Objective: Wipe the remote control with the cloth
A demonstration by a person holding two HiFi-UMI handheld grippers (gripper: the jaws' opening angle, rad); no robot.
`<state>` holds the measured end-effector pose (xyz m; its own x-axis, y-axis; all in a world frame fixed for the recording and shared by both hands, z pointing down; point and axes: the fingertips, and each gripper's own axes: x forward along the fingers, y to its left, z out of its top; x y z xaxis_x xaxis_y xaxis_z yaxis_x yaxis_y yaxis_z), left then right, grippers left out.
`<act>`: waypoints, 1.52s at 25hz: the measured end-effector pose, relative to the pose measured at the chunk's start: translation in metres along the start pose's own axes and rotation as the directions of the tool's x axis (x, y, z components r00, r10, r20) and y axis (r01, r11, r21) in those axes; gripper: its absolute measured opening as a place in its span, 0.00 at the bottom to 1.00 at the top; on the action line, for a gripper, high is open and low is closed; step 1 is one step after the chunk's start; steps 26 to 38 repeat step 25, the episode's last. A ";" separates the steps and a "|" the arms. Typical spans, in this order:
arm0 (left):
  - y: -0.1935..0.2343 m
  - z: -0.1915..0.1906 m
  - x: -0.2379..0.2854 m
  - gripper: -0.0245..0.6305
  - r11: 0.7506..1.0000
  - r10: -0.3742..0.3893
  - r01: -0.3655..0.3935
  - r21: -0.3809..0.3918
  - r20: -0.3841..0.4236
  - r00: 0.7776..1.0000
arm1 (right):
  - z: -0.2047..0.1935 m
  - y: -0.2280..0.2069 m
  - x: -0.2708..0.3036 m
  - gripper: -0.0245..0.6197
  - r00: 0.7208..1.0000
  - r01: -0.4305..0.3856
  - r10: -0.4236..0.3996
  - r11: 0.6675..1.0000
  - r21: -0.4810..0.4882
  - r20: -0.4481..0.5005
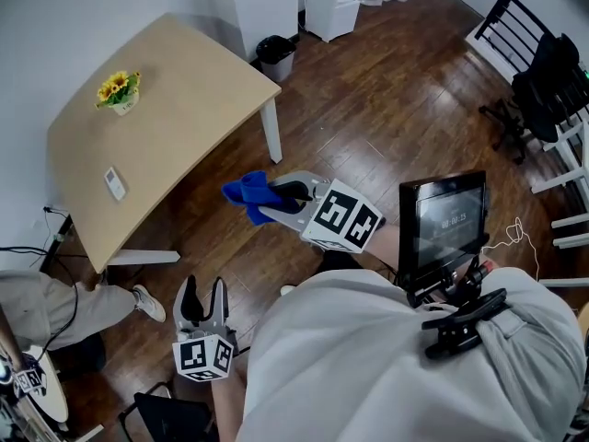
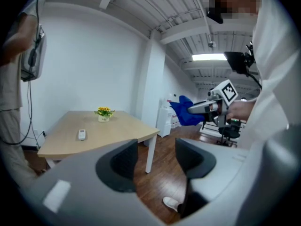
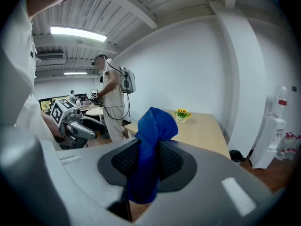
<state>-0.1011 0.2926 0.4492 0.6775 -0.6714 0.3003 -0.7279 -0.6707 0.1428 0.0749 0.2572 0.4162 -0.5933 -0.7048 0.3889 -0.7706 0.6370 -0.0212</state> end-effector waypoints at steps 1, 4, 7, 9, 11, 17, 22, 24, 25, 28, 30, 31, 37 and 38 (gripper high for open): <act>0.002 -0.001 0.000 0.45 1.000 0.000 0.000 0.001 0.004 1.000 | 0.000 0.000 0.001 0.18 1.000 -0.001 0.001 1.000 -0.003 -0.004; -0.002 0.006 -0.003 0.45 1.000 0.015 -0.015 -0.011 -0.013 1.000 | 0.000 0.003 0.001 0.18 1.000 -0.005 0.005 1.000 -0.007 -0.010; -0.002 0.001 -0.006 0.45 1.000 0.011 -0.011 -0.011 -0.008 1.000 | -0.001 0.008 0.001 0.18 1.000 -0.007 0.007 1.000 -0.014 -0.012; -0.001 -0.005 -0.007 0.45 1.000 0.003 -0.003 -0.008 -0.001 1.000 | -0.002 0.009 0.003 0.18 1.000 -0.011 0.011 1.000 -0.017 -0.014; 0.000 -0.006 -0.007 0.45 1.000 0.006 -0.006 -0.010 -0.004 1.000 | -0.003 0.009 0.004 0.18 1.000 -0.017 0.016 1.000 -0.018 -0.015; 0.005 -0.007 -0.015 0.45 1.000 0.023 -0.023 -0.013 -0.002 1.000 | 0.000 0.015 0.007 0.18 0.999 -0.029 0.028 0.999 -0.034 -0.021; 0.006 -0.011 -0.022 0.45 1.000 0.024 -0.024 -0.007 0.013 1.000 | 0.003 0.020 0.004 0.18 0.999 -0.034 0.033 0.998 -0.046 -0.025; 0.004 -0.012 -0.023 0.45 1.000 0.022 -0.022 -0.006 0.012 1.000 | 0.003 0.022 0.002 0.18 0.999 -0.035 0.034 0.998 -0.049 -0.028; 0.003 -0.013 -0.024 0.45 1.000 0.021 -0.021 -0.005 0.011 1.000 | 0.003 0.022 0.001 0.18 0.999 -0.036 0.035 0.998 -0.049 -0.029; 0.003 -0.013 -0.024 0.45 1.000 0.021 -0.021 -0.005 0.011 1.000 | 0.003 0.022 0.001 0.18 0.999 -0.036 0.035 0.998 -0.049 -0.029; 0.003 -0.013 -0.024 0.45 1.000 0.021 -0.021 -0.005 0.011 1.000 | 0.003 0.022 0.001 0.18 0.999 -0.036 0.035 0.998 -0.049 -0.029; 0.003 -0.013 -0.024 0.45 1.000 0.021 -0.021 -0.005 0.011 1.000 | 0.003 0.022 0.001 0.18 0.999 -0.036 0.035 0.998 -0.049 -0.029; 0.003 -0.013 -0.024 0.45 1.000 0.021 -0.021 -0.005 0.011 1.000 | 0.003 0.022 0.001 0.18 0.999 -0.036 0.035 0.998 -0.049 -0.029; 0.003 -0.013 -0.024 0.45 1.000 0.021 -0.021 -0.005 0.011 1.000 | 0.003 0.022 0.001 0.18 0.999 -0.036 0.035 0.998 -0.049 -0.029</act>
